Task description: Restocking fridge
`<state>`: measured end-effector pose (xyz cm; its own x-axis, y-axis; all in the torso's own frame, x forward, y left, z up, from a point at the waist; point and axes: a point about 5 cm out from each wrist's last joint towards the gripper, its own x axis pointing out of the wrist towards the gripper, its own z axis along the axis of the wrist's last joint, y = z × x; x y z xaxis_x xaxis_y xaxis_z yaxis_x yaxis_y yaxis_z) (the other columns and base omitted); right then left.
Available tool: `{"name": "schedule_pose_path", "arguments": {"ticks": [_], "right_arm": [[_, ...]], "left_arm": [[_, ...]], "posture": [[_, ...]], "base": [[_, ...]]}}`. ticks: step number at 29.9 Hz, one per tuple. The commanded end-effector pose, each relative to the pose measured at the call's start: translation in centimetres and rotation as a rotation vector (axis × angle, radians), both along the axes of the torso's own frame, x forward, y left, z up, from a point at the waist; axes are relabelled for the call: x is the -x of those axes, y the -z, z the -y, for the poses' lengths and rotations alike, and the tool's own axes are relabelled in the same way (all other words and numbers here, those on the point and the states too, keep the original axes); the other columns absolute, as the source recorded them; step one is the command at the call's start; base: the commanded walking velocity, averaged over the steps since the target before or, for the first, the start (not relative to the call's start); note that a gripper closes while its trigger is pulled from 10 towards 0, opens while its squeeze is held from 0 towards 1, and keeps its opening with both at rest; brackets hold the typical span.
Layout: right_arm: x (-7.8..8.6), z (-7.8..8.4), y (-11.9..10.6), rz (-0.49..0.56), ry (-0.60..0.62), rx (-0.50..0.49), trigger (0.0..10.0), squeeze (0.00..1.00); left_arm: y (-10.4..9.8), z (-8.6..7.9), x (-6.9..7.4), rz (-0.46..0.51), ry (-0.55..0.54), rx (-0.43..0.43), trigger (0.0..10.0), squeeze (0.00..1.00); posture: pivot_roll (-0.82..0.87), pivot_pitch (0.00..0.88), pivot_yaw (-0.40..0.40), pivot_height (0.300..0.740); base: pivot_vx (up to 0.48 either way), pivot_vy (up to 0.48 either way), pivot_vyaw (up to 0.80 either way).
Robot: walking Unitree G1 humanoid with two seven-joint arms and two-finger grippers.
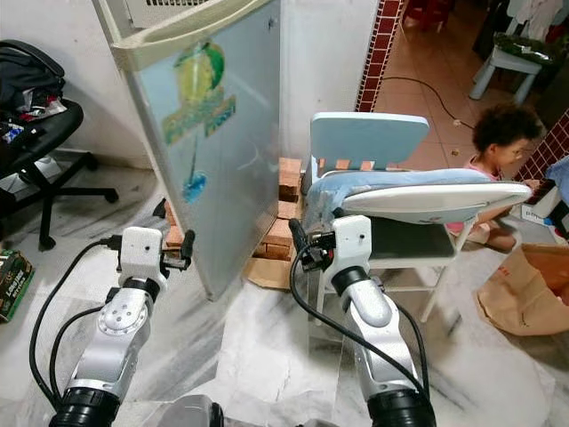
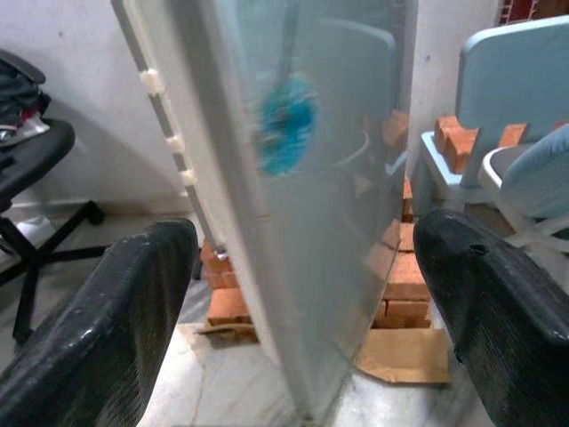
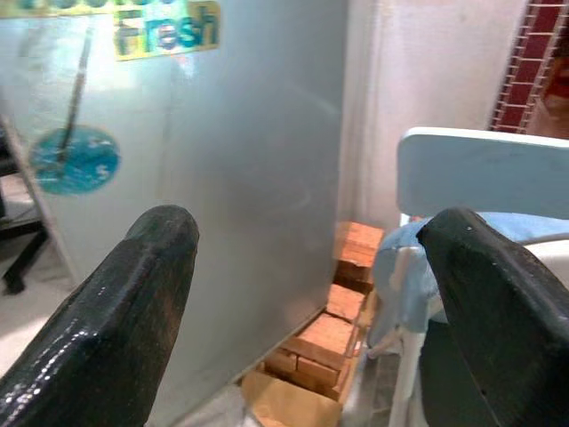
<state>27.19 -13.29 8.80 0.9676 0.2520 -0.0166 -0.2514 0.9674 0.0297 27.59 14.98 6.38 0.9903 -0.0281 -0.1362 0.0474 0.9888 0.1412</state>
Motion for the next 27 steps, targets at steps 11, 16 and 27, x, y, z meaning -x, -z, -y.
{"name": "schedule_pose_path", "arguments": {"ticks": [11,16,27], "right_arm": [[0.5,2.5,1.0,-0.037,0.127,0.005,10.0,0.00],[0.4,2.3,1.1,-0.041,0.131,0.001,10.0,0.00],[0.4,1.7,1.2,-0.045,0.107,0.003,10.0,0.00]], "left_arm": [[0.2,0.1,0.7,0.011,0.046,-0.015,10.0,0.00],[0.1,0.1,0.5,0.019,0.049,-0.013,10.0,0.00],[0.3,1.0,0.9,0.024,0.095,-0.001,10.0,0.00]], "posture": [[0.00,0.000,0.018,0.740],[0.00,0.000,0.018,0.740],[0.00,0.000,0.017,0.740]], "base": [[0.000,0.000,0.00],[0.000,0.000,0.00],[0.000,0.049,-0.28]]}}
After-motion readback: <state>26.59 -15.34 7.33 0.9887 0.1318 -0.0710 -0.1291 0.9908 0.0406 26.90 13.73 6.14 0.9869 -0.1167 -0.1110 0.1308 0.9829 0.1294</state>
